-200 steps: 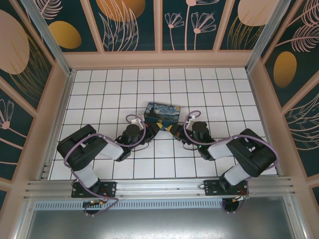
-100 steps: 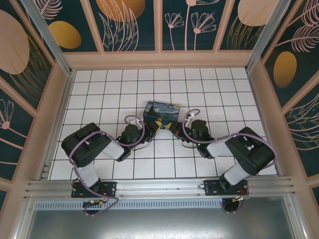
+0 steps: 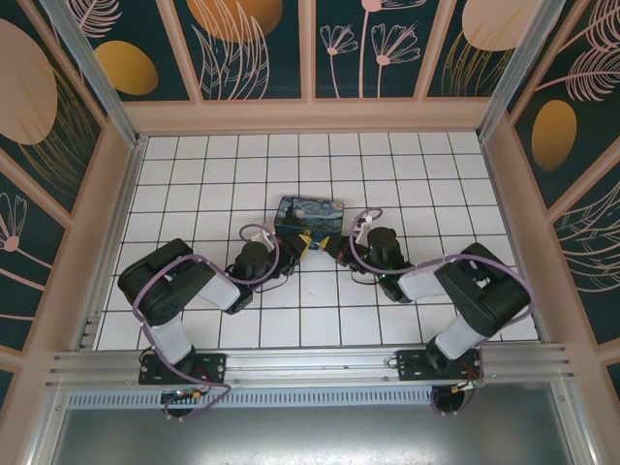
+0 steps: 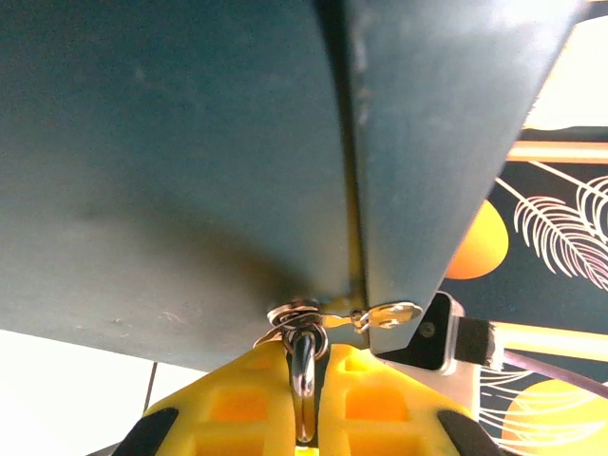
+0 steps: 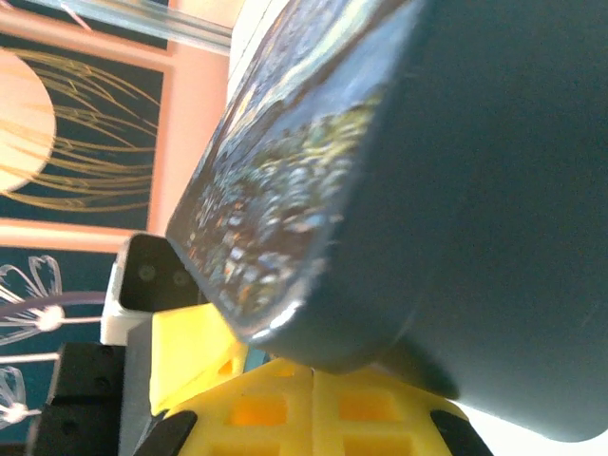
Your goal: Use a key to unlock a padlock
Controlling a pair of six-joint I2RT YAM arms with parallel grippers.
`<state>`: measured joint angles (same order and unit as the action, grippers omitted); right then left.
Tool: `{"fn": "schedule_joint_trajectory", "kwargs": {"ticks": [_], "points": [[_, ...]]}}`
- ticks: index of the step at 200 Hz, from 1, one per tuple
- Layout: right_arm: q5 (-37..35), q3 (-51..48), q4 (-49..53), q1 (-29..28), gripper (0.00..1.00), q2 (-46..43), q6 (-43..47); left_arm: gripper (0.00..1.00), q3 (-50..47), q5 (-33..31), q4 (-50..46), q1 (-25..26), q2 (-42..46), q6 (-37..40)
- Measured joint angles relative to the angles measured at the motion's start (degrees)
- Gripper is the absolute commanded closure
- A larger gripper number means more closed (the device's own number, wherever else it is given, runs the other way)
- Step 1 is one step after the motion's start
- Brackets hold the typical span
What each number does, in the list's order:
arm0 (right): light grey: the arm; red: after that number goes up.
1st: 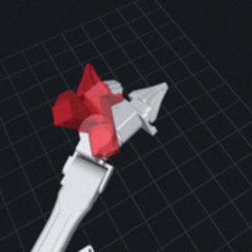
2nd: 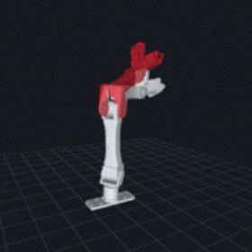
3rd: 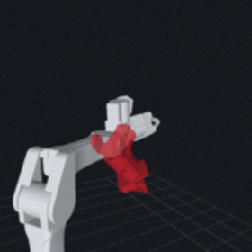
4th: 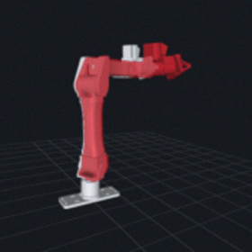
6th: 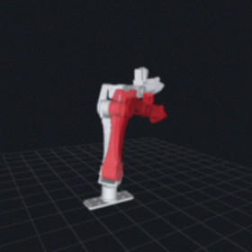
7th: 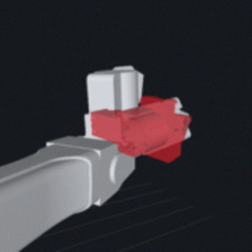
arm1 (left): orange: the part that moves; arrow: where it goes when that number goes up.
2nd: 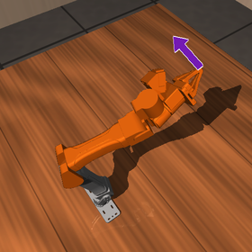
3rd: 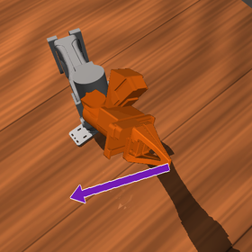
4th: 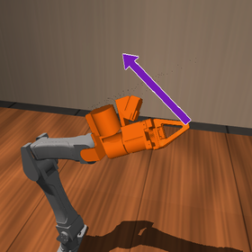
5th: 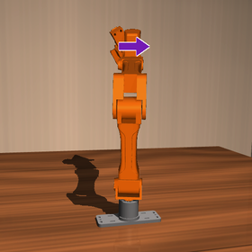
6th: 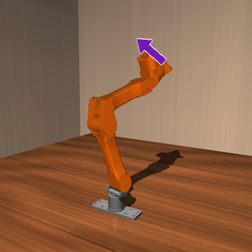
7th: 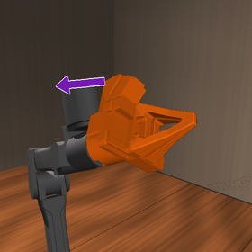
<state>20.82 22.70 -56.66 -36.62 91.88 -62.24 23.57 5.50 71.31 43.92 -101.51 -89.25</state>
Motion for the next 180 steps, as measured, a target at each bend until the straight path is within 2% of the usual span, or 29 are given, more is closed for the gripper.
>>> {"fn": "schedule_joint_trajectory", "kwargs": {"ticks": [51, 105, 128, 148, 161, 180], "points": [[2.6, 0.92, -3.89, 0.33, 1.0, 1.95, -7.21, 1.0, -0.11, 0.35, 0.09, -0.02, 1.18, 0.07], [2.8, 6.29, 9.38, 0.24, 1.0, 0.17, 1.27, 1.0, -0.39, -1.64, -0.2, -0.13, 1.25, 0.48], [2.86, 6.29, 11.19, 0.0, 0.71, -0.24, 3.21, 1.0, -0.44, -1.11, -1.31, -0.09, 1.25, 1.4], [0.52, 5.49, 15.45, -0.61, 0.52, -2.91, 5.18, 1.0, -0.42, 0.17, -1.92, 0.28, 1.7, 3.06], [-1.29, 4.37, 18.67, -1.09, 0.45, -5.77, 6.36, 1.0, -0.39, 0.79, -2.56, 0.72, 2.23, 4.28], [-1.81, 3.37, 21.64, -3.37, 0.43, -11.37, 8.26, 1.0, 0.22, 3.32, -5.01, 1.92, 2.27, 6.27]]}}
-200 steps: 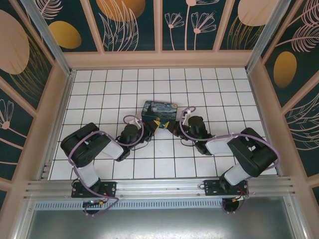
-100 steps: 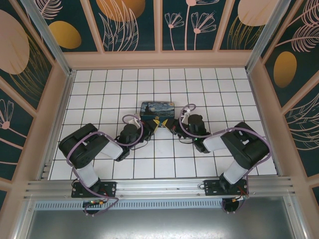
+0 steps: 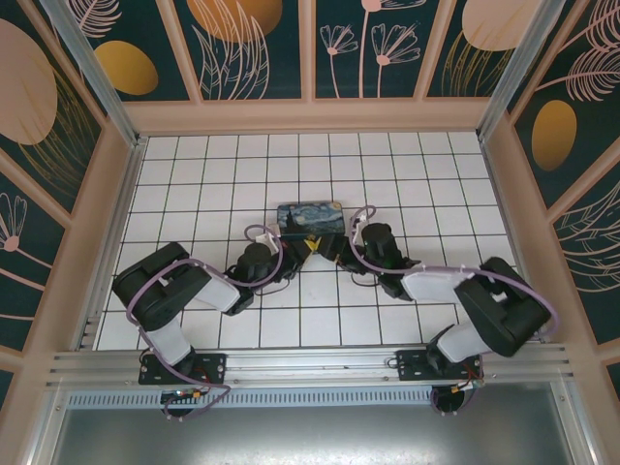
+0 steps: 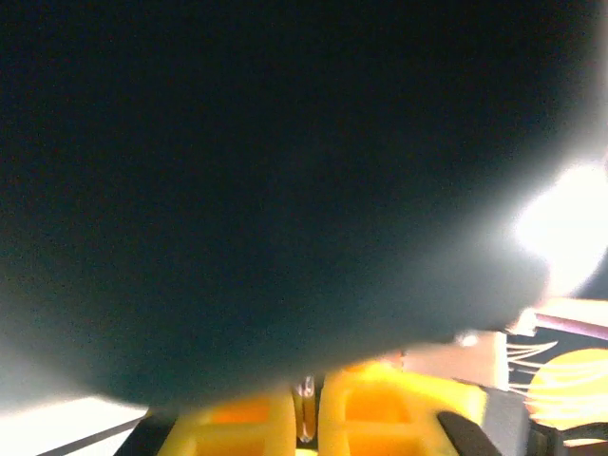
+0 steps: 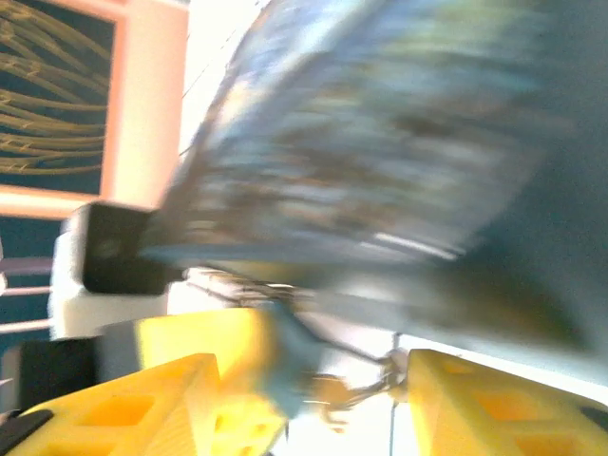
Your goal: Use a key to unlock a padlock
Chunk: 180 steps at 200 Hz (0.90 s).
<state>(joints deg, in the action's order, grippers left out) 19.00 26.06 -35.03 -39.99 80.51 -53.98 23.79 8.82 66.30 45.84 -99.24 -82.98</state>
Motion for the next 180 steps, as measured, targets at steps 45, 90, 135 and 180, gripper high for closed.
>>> {"fn": "schedule_joint_trajectory", "kwargs": {"ticks": [45, 90, 135, 180], "points": [[-7.54, -0.72, 12.74, -3.69, 0.43, -9.51, 6.01, 1.0, 2.01, 4.37, -3.34, 0.68, 0.31, 3.19], [-19.74, 7.96, 27.43, -12.11, 0.47, -7.43, 16.26, 1.0, 3.37, 4.9, -10.1, 0.57, 0.31, 5.79], [-30.58, 11.37, 32.61, -17.2, 0.52, -3.04, 21.62, 1.0, 3.39, 5.2, -15.32, -0.44, 0.28, 7.39], [-36.59, 11.13, 35.8, -19.45, 0.63, -2.21, 23.39, 1.0, 3.76, 6.45, -16.02, -1.01, 0.28, 8.22]]}}
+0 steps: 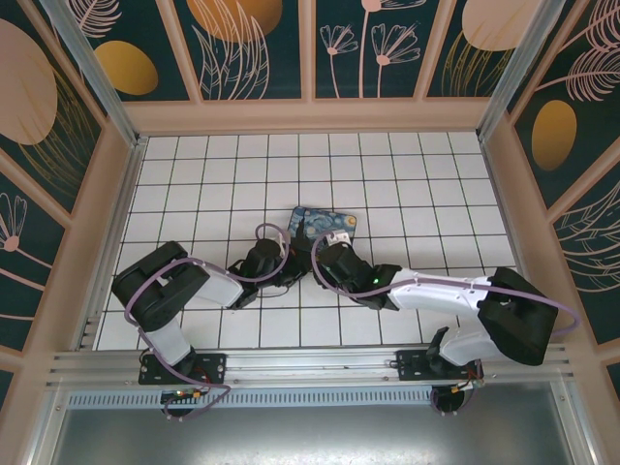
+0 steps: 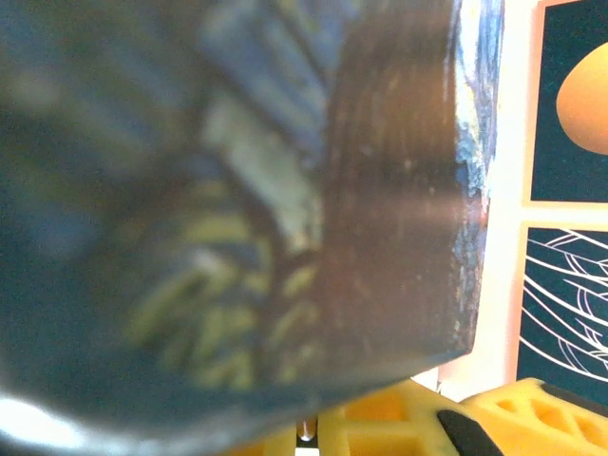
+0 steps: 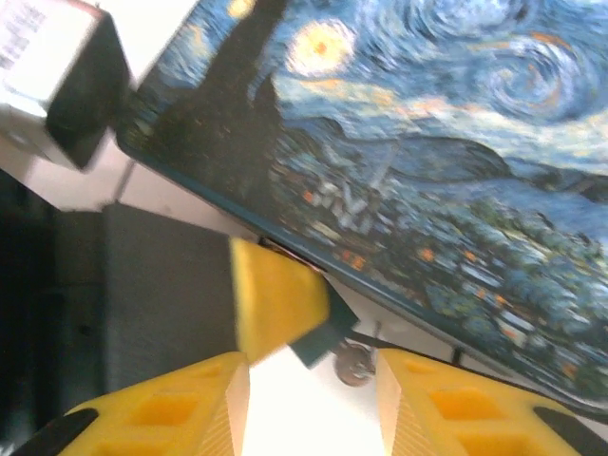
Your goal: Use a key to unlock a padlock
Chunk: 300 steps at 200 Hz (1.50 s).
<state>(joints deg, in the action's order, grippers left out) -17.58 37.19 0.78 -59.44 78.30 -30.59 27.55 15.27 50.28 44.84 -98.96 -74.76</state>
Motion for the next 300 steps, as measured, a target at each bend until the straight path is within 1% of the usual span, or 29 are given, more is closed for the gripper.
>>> {"fn": "schedule_joint_trajectory", "kwargs": {"ticks": [16, 52, 76, 117, 160, 173, 183, 213, 234, 257, 263, 270, 275, 285, 300], "points": [[-0.57, -0.98, 1.05, -0.31, 0.65, 0.24, 0.33, 1.0, 0.31, 0.46, 0.07, -0.31, 0.0, 0.02], [-0.59, -2.1, 2.21, -0.72, 0.65, 1.18, 0.81, 1.0, 0.35, 1.01, 0.07, -0.5, 0.0, 0.02], [-0.87, -2.01, 2.14, -0.79, 0.65, 3.54, 1.7, 1.0, 0.35, 1.05, 0.07, -0.5, 0.0, 0.02], [-3.28, 0.57, 2.27, -0.76, 0.65, 9.31, 2.49, 1.0, 0.35, 1.29, 0.04, -0.5, 0.42, 0.11], [-5.57, 4.07, 2.21, -0.57, 0.67, 11.91, 3.58, 1.0, 0.35, 1.46, 0.04, -0.5, 0.46, 0.17], [-5.86, 4.35, 2.27, -0.48, 0.7, 11.93, 3.76, 1.0, 0.35, 1.46, 0.33, -0.59, 0.52, 0.17], [-5.97, 4.46, 2.21, -0.31, 0.74, 11.93, 4.07, 1.0, 0.33, 1.46, 0.48, -0.61, 0.59, 0.17], [-4.87, 5.29, 1.99, 0.31, 1.0, 11.96, 5.16, 1.0, 0.35, 1.16, 1.6, -0.81, 0.59, 0.17], [-3.43, 5.66, 1.57, 1.22, 1.0, 11.93, 6.1, 1.0, 0.31, 0.7, 2.27, -1.16, 0.59, 0.17], [2.27, 4.44, -0.55, 3.39, 1.0, 10.69, 6.32, 1.0, -0.13, 0.52, 3.06, -1.4, 0.59, 0.13], [4.52, 3.56, -1.49, 4.2, 0.9, 9.84, 6.29, 1.0, -0.22, 0.61, 3.28, -1.4, 0.59, 0.13], [6.86, 2.64, -2.27, 5.09, 0.69, 8.79, 6.05, 1.0, -0.28, 0.81, 3.56, -1.4, 0.59, 0.02], [8.07, 2.14, -2.73, 5.53, 0.59, 8.17, 6.16, 1.0, -0.28, 1.05, 3.65, -1.33, 0.59, -0.02], [10.38, 1.07, -3.8, 6.21, 0.48, 6.67, 5.27, 1.0, -0.28, 1.03, 3.76, -1.33, 0.59, 0.0], [12.52, -1.01, -5.84, 6.58, 0.39, 4.22, 4.22, 0.83, -0.37, 1.03, 3.58, -1.36, 0.59, 0.09]]}}
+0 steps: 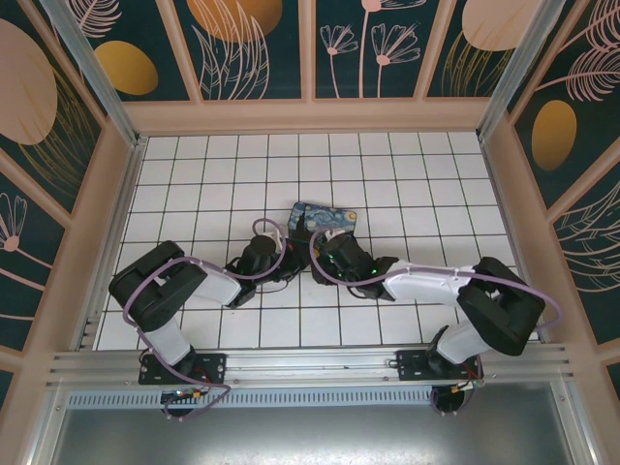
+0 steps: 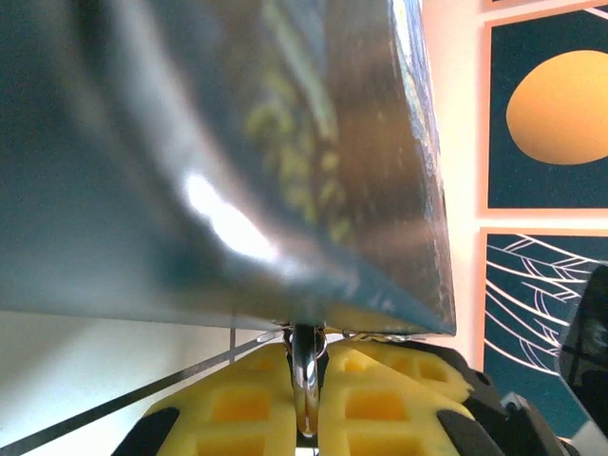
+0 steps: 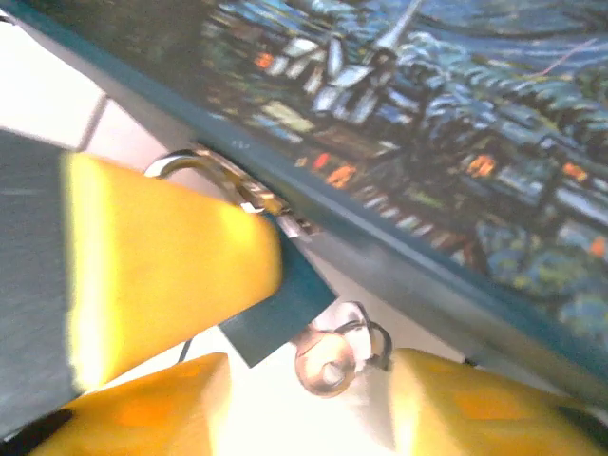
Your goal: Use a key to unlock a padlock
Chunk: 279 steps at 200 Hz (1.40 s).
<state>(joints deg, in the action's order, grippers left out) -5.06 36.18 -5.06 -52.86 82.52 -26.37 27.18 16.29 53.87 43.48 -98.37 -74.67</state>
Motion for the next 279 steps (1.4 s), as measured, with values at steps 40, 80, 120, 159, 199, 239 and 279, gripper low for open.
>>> {"fn": "schedule_joint_trajectory", "kwargs": {"ticks": [40, 80, 120, 159, 199, 239, 279], "points": [[3.78, -7.19, -7.65, 2.08, 0.37, -5.29, -6.14, 0.46, -0.9, -0.24, -2.67, 0.35, 1.92, 1.29], [7.1, -9.73, -13.81, 6.36, 0.37, -4.98, -10.91, 0.26, -1.53, -2.32, -10.58, 0.35, 12.66, 4.79], [9.88, -7.06, -17.31, 11.37, 0.37, -0.63, -12.17, 0.18, 1.6, -6.93, -23.23, 0.2, 21.09, 10.62], [12.68, -3.28, -19.41, 13.75, 0.41, 1.01, -11.08, 0.13, 11.04, -9.01, -35.08, -3.54, 18.82, 18.95], [13.62, -6.82, -20.96, 12.48, 0.46, 0.79, -10.01, 0.11, 23.58, -12.52, -47.17, -6.51, 11.74, 29.7], [12.83, -7.87, -21.73, 12.17, 0.47, 3.43, -9.77, 0.11, 28.98, -13.9, -53.35, -8.63, 8.41, 35.76], [11.89, -6.54, -22.1, 10.69, 0.5, 9.18, -9.27, 0.11, 30.67, -13.86, -55.36, -9.68, 7.04, 37.42]]}}
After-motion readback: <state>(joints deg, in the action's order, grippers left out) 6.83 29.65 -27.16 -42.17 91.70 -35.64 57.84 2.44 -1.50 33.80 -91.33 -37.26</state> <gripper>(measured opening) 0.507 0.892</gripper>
